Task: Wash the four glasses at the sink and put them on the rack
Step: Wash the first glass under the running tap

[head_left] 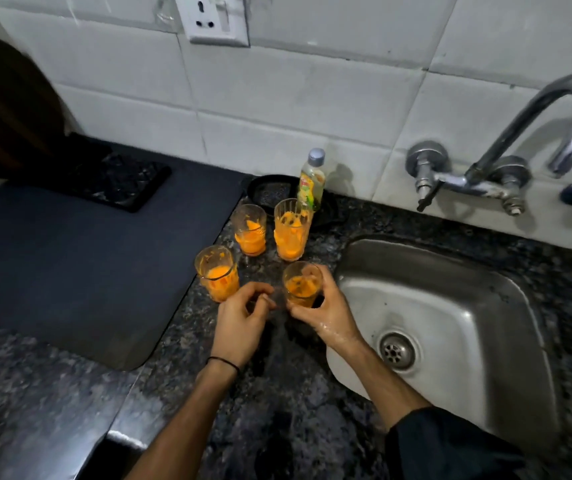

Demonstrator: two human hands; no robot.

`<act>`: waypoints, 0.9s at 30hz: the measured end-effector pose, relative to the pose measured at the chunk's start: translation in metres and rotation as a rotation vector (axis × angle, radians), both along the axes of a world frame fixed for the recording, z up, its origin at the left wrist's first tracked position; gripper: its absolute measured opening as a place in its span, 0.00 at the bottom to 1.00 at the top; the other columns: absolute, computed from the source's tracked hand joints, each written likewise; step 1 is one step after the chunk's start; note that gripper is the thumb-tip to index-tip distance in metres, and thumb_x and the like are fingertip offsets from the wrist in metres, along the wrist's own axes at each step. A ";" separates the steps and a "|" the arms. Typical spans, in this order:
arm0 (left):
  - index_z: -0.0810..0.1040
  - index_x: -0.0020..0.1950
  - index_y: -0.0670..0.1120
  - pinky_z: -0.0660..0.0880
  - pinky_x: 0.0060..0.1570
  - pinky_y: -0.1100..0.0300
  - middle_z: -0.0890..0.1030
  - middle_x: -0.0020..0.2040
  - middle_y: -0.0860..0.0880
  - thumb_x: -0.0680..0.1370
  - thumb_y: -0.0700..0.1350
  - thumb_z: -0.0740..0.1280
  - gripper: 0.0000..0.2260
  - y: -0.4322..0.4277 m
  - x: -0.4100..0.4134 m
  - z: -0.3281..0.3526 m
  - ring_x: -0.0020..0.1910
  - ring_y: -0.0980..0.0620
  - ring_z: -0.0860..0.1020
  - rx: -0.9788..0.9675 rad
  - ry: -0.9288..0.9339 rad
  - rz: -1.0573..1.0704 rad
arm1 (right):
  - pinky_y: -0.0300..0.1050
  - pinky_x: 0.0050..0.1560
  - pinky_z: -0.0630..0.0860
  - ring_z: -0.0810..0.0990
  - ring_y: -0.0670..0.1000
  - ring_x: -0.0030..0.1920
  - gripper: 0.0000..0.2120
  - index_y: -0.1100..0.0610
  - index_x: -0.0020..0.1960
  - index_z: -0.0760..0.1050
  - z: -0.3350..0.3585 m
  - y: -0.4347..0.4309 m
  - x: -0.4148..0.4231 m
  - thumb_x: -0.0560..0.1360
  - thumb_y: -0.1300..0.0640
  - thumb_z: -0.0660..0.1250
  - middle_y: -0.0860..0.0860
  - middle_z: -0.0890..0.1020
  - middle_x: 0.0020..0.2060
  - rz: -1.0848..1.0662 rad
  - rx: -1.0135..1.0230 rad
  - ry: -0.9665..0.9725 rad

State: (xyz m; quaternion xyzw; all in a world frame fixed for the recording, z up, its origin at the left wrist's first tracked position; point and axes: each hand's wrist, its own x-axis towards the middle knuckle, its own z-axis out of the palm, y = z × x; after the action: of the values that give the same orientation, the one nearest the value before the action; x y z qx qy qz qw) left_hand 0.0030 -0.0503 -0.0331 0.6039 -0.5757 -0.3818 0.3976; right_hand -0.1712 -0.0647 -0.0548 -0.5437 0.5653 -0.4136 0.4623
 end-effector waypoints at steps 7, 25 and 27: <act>0.80 0.49 0.52 0.80 0.44 0.47 0.84 0.39 0.52 0.80 0.38 0.62 0.10 -0.034 -0.061 0.018 0.38 0.51 0.82 0.008 0.015 -0.225 | 0.37 0.48 0.78 0.82 0.42 0.44 0.27 0.52 0.60 0.74 0.022 0.021 -0.094 0.67 0.72 0.77 0.49 0.84 0.46 -0.351 -0.038 0.000; 0.79 0.43 0.35 0.82 0.36 0.52 0.84 0.34 0.40 0.79 0.56 0.59 0.24 -0.156 -0.265 0.093 0.32 0.44 0.83 0.172 0.033 -0.233 | 0.56 0.56 0.82 0.80 0.47 0.54 0.27 0.47 0.69 0.67 0.080 0.003 -0.200 0.76 0.64 0.71 0.48 0.78 0.55 -0.466 -0.062 -0.326; 0.77 0.45 0.34 0.76 0.31 0.59 0.84 0.33 0.43 0.83 0.49 0.58 0.20 -0.150 -0.264 0.090 0.30 0.47 0.82 0.287 0.246 -0.223 | 0.60 0.56 0.82 0.81 0.52 0.55 0.27 0.48 0.70 0.65 0.079 0.002 -0.205 0.75 0.61 0.71 0.50 0.79 0.57 -0.467 -0.023 -0.442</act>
State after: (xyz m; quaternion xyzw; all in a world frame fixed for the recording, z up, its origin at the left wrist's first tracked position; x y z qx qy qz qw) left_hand -0.2606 -0.2006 0.0573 0.5358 -0.5257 -0.5724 0.3302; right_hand -0.3757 -0.0628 0.0237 -0.3016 0.5559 -0.6231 0.4603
